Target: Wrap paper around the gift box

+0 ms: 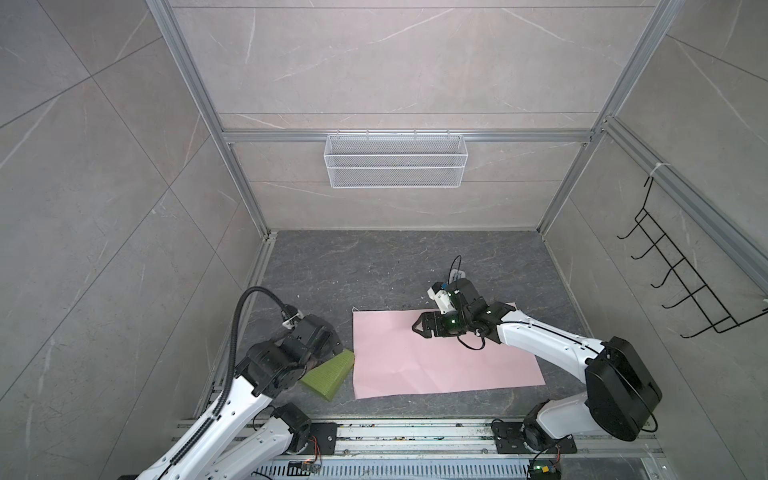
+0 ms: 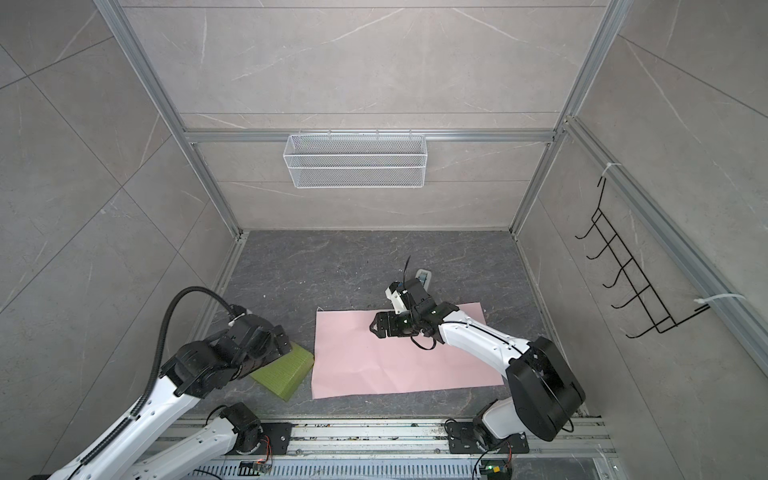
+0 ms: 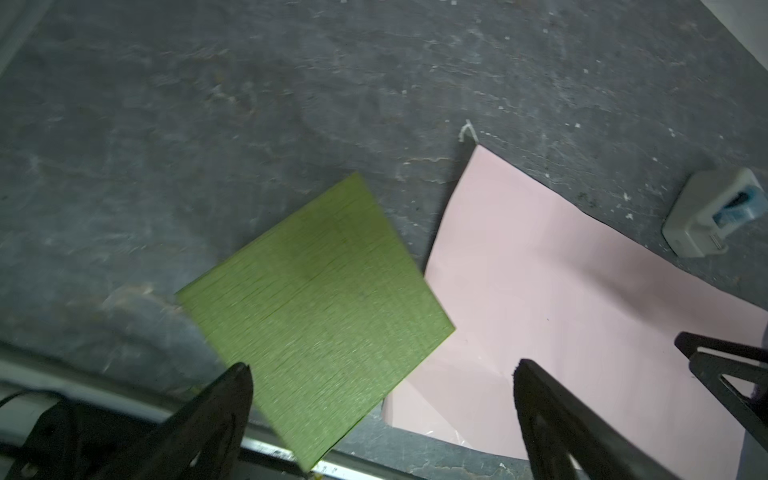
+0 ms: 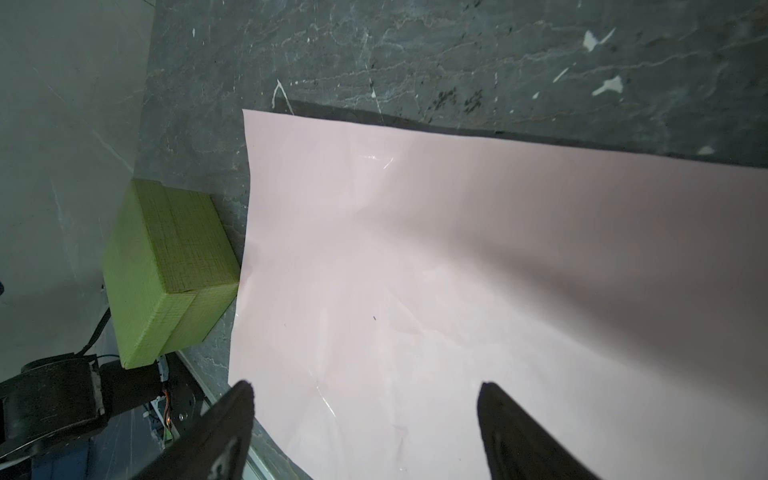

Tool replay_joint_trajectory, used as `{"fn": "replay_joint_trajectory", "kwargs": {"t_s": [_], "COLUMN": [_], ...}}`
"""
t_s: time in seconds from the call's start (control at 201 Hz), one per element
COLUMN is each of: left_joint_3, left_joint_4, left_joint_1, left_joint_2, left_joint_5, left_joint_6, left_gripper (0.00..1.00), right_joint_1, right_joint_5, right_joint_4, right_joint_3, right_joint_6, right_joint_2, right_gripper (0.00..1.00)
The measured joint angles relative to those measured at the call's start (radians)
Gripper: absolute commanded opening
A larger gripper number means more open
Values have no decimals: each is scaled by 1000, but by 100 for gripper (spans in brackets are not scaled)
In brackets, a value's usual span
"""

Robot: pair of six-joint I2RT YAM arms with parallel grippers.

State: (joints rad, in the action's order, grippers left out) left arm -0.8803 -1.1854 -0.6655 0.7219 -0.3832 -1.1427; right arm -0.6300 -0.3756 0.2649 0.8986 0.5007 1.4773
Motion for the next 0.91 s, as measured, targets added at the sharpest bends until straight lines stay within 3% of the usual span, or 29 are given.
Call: {"fn": "replay_joint_trajectory", "kwargs": {"t_s": [0.154, 0.314, 0.448, 0.592, 0.767, 0.906], "left_joint_3": [6, 98, 174, 268, 301, 320], "left_joint_4": [-222, -239, -155, 61, 235, 369], "left_joint_1": [3, 28, 156, 335, 367, 377], "left_joint_2": [-47, -41, -30, 11, 60, 113], "left_joint_5": [-64, -55, -48, 47, 232, 316], "left_joint_6": [-200, -258, -131, 43, 94, 116], "left_gripper": [100, 100, 97, 96, 96, 95], "right_joint_1": [0, 0, 0, 0, 0, 0], "right_joint_5": [-38, -67, -87, -95, -94, -101], "right_joint_4": [-54, -100, -123, -137, -150, -154], "right_joint_3": [-5, -17, -18, -18, -35, -39], "right_joint_6": [1, 4, 5, 9, 28, 48], "right_joint_2": [25, 33, 44, 44, 44, 44], "right_gripper": [86, 86, 86, 86, 86, 86]}}
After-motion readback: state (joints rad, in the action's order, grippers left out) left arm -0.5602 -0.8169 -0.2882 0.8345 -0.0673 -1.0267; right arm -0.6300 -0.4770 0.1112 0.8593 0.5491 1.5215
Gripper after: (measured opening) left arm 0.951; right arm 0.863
